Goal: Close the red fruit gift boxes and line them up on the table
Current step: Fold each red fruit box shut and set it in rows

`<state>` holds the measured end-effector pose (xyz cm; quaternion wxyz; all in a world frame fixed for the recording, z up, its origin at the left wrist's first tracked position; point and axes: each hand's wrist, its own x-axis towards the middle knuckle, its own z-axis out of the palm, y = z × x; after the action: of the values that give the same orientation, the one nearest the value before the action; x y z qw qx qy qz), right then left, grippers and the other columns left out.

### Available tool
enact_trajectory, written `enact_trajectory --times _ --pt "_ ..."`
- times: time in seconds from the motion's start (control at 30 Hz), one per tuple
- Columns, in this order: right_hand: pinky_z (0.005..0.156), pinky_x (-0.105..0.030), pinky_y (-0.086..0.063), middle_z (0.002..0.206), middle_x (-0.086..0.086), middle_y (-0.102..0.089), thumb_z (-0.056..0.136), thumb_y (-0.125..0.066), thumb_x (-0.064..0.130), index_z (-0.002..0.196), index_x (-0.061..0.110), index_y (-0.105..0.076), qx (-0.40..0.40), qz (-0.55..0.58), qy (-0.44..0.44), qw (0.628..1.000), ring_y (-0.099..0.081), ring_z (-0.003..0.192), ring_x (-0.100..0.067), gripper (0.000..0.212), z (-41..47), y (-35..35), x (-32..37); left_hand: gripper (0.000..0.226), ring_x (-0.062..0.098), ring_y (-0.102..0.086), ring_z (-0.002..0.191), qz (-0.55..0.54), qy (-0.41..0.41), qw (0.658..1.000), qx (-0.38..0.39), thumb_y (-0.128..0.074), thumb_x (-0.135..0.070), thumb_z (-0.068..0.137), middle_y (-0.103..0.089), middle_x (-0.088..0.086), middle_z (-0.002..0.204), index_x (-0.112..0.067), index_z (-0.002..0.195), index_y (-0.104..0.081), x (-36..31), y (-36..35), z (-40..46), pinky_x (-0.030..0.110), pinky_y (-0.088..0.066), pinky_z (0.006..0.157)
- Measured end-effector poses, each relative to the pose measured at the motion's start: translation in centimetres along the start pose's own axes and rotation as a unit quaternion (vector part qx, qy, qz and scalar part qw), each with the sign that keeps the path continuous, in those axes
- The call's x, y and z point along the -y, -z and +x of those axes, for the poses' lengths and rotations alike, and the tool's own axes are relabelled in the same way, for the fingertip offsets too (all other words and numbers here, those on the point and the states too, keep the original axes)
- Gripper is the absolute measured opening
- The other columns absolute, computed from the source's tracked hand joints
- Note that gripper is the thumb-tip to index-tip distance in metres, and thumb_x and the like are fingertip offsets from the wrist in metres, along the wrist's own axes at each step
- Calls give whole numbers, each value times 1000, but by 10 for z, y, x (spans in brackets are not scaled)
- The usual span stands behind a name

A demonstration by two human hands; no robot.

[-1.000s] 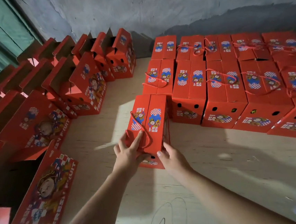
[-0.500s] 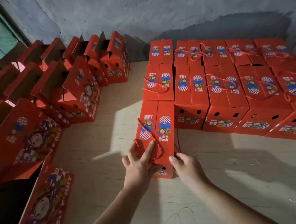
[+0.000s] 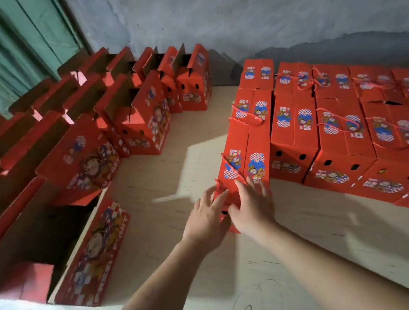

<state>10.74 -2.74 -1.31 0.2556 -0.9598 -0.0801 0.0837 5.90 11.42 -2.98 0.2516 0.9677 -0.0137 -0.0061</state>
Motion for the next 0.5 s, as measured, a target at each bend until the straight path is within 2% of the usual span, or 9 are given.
enact_trajectory --times 0.07,0.13,0.2,0.23,0.3,0.33,0.37,0.43,0.5 --pt "124 -53 -2 171 2 -1 92 -55 48 159 40 -18 68 -92 35 993 2 156 -33 77 4 -8 -1 55 35 -40 139 66 -1 996 -56 -64 -38 93 -35 6 160 -30 146 -53 14 28 -12 42 -32 115" --pt "119 -53 8 171 3 11 92 -51 58 159 45 -8 95 -136 34 986 12 154 -36 80 8 -17 -3 50 35 -38 140 139 26 979 -147 -66 -38 90 -42 9 156 -28 138 -60 41 63 -25 47 -23 121" --pt "119 -52 9 169 3 18 92 -48 62 158 47 0 100 -151 24 983 19 152 -37 84 9 -28 -5 54 38 -32 145 200 101 946 -233 -72 -38 85 -41 13 156 -26 136 -60 78 104 -44 54 -13 124" --pt "120 -53 6 168 2 22 91 -48 62 158 47 5 98 -162 26 982 22 151 -38 87 7 -33 -7 61 39 -26 148 222 160 930 -247 -73 -41 85 -35 14 159 -27 142 -55 98 124 -55 55 -8 125" --pt "121 -54 2 164 -1 32 88 -51 62 156 45 17 97 -190 38 976 28 148 -39 98 5 -40 -11 82 41 -16 152 246 301 902 -187 -68 -56 88 -21 15 164 -29 156 -32 135 155 -76 55 -3 125" --pt "121 -55 1 161 -2 37 85 -55 62 153 45 24 104 -204 44 972 31 146 -39 105 4 -41 -13 88 42 -21 151 231 360 894 -135 -64 -64 88 -22 15 163 -28 158 -24 150 161 -84 54 -10 124" --pt "121 -55 1 158 -2 42 82 -58 62 150 46 29 115 -212 47 969 34 145 -38 111 4 -40 -15 85 40 -34 145 189 398 894 -82 -62 -67 89 -31 14 159 -26 156 -27 160 163 -91 51 -23 122" --pt "120 -56 7 152 -1 49 77 -61 62 143 49 37 148 -210 42 966 41 141 -35 119 6 -36 -12 55 33 -60 119 62 418 906 -11 -62 -59 91 -59 9 134 -24 132 -51 168 156 -100 42 -49 102" --pt "118 -55 13 147 2 55 72 -62 63 136 53 41 188 -205 33 960 47 137 -34 122 7 -31 -7 42 31 -65 104 41 400 915 -12 -55 -59 95 -65 2 111 -22 115 -55 164 142 -104 36 -51 83"
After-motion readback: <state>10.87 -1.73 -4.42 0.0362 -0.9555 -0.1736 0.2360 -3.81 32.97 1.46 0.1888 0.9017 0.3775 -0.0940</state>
